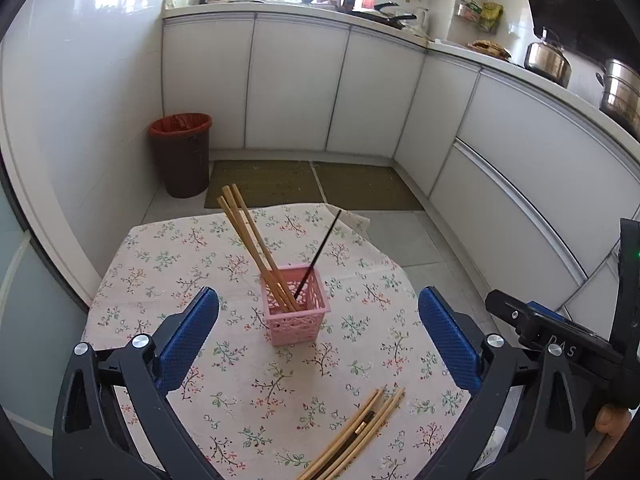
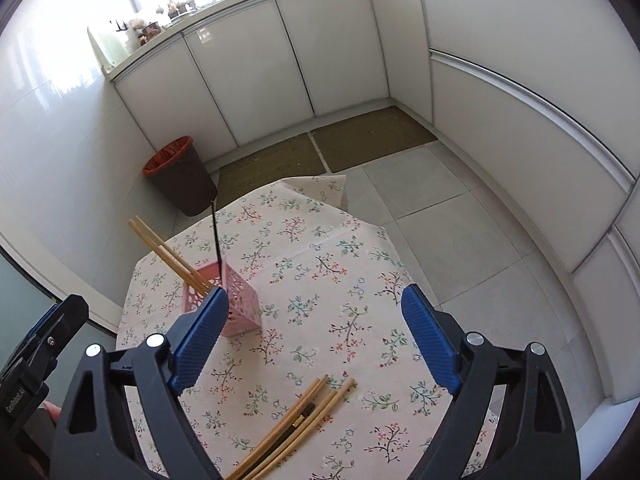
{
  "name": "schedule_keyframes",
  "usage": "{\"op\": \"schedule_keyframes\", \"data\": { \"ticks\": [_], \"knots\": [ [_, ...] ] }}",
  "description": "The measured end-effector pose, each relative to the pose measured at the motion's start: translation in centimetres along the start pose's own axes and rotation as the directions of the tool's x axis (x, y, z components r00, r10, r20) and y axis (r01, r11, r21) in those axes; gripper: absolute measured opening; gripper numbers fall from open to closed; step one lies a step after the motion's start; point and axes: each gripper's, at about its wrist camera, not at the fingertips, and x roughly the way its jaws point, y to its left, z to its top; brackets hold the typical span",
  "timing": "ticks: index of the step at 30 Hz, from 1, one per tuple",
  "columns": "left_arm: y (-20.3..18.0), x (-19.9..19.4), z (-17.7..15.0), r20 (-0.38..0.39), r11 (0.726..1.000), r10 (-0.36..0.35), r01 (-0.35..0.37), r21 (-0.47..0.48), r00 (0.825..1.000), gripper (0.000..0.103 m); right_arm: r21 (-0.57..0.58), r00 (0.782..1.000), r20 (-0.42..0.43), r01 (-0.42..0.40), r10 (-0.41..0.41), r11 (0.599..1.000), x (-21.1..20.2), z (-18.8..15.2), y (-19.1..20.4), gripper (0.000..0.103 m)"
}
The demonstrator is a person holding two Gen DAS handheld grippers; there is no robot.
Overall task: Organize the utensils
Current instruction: 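Grasp a chopstick from the pile with the left tool while the right tool approaches the pile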
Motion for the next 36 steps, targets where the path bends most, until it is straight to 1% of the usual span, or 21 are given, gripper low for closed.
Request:
{"op": "schedule_keyframes", "data": {
  "ticks": [3,5,7,10,13,15,16,18,20,22,25,27,29,30,31,32,33,34,35,36],
  "knots": [
    [-1.1,1.9,-1.2,-0.095,0.998,-0.028,0.034,0.053,0.995,0.096,0.05,1.0,0.007,0.028,-0.029,0.998,0.0,-1.3,-2.3,0.089],
    [-2.1,3.7,-2.2,-0.17,0.993,-0.039,0.056,0.099,0.985,0.096,0.098,0.999,-0.011,0.046,-0.045,0.994,0.3,-2.4,-4.2,0.089],
    [-3.2,5.6,-3.6,-0.247,0.986,-0.035,0.074,0.148,0.968,0.096,0.158,0.997,-0.05,0.062,-0.055,0.985,1.1,-3.5,-6.6,0.089],
    [-4.6,8.5,-5.6,-0.337,0.976,-0.012,0.085,0.201,0.942,0.096,0.228,0.988,-0.133,0.113,-0.084,0.967,2.6,-5.4,-10.2,0.089],
    [-5.7,11.4,-7.4,-0.432,0.964,-0.001,0.116,0.239,0.902,0.096,0.284,0.968,-0.22,0.183,-0.121,0.941,3.9,-6.8,-13.1,0.089],
    [-6.9,12.6,-8.5,-0.474,0.946,0.011,0.144,0.29,0.88,0.096,0.343,0.964,-0.259,0.157,-0.068,0.926,4.5,-7.2,-14.5,0.089],
    [-7.6,13.1,-9.0,-0.484,0.933,0.02,0.159,0.324,0.875,0.095,0.359,0.964,-0.26,0.154,-0.06,0.92,4.5,-7.3,-14.9,0.089],
    [-8.8,13.9,-10.2,-0.498,0.899,0.041,0.186,0.397,0.866,0.091,0.358,0.966,-0.244,0.165,-0.078,0.919,4.4,-7.4,-15.1,0.089],
    [-9.7,14.6,-10.9,-0.519,0.87,0.042,0.224,0.439,0.854,0.082,0.344,0.969,-0.236,0.156,-0.076,0.926,4.3,-7.6,-14.9,0.089],
    [-9.9,15.2,-11.5,-0.541,0.851,0.038,0.256,0.458,0.84,0.077,0.341,0.969,-0.24,0.143,-0.061,0.929,4.5,-7.7,-14.9,0.089],
    [-9.7,16.6,-12.1,-0.573,0.85,0.04,0.273,0.45,0.819,0.067,0.353,0.965,-0.26,0.133,-0.039,0.926,5.1,-7.9,-15.1,0.089],
    [-9.6,17.5,-12.6,-0.585,0.846,0.051,0.276,0.456,0.809,0.062,0.366,0.962,-0.272,0.13,-0.028,0.921,5.3,-8.0,-15.3,0.089],
    [-9.5,18.1,-13.1,-0.6,0.843,0.057,0.283,0.457,0.798,0.048,0.377,0.961,-0.276,0.132,-0.025,0.917,5.3,-8.1,-15.5,0.089],
    [-9.5,18.4,-13.4,-0.608,0.841,0.057,0.29,0.456,0.792,0.044,0.38,0.96,-0.278,0.133,-0.024,0.915,5.4,-8.1,-15.5,0.089],
    [-9.5,18.7,-13.7,-0.614,0.838,0.061,0.294,0.46,0.787,0.035,0.38,0.96,-0.28,0.133,-0.023,0.915,5.4,-8.1,-15.5,0.089],
    [-9.5,18.9,-13.9,-0.62,0.835,0.065,0.297,0.463,0.782,0.021,0.379,0.959,-0.283,0.133,-0.022,0.916,5.5,-8.2,-15.4,0.089],
    [-9.6,19.1,-14.2,-0.622,0.832,0.072,0.297,0.469,0.78,0.014,0.375,0.958,-0.286,0.132,-0.021,0.917,5.6,-8.2,-15.3,0.089],
    [-9.6,19.1,-14.3,-0.615,0.827,0.082,0.291,0.482,0.784,0.008,0.371,0.957,-0.29,0.13,-0.019,0.919,5.6,-8.2,-15.2,0.089],
    [-9.7,19.0,-14.4,-0.603,0.821,0.088,0.285,0.495,0.793,0.005,0.366,0.956,-0.292,0.128,-0.017,0.922,5.7,-8.2,-15.1,0.089],
    [-9.7,18.8,-14.3,-0.593,0.818,0.084,0.284,0.5,0.801,0.005,0.361,0.956,-0.293,0.127,-0.017,0.924,5.7,-8.2,-14.9,0.089]
  ]
}}
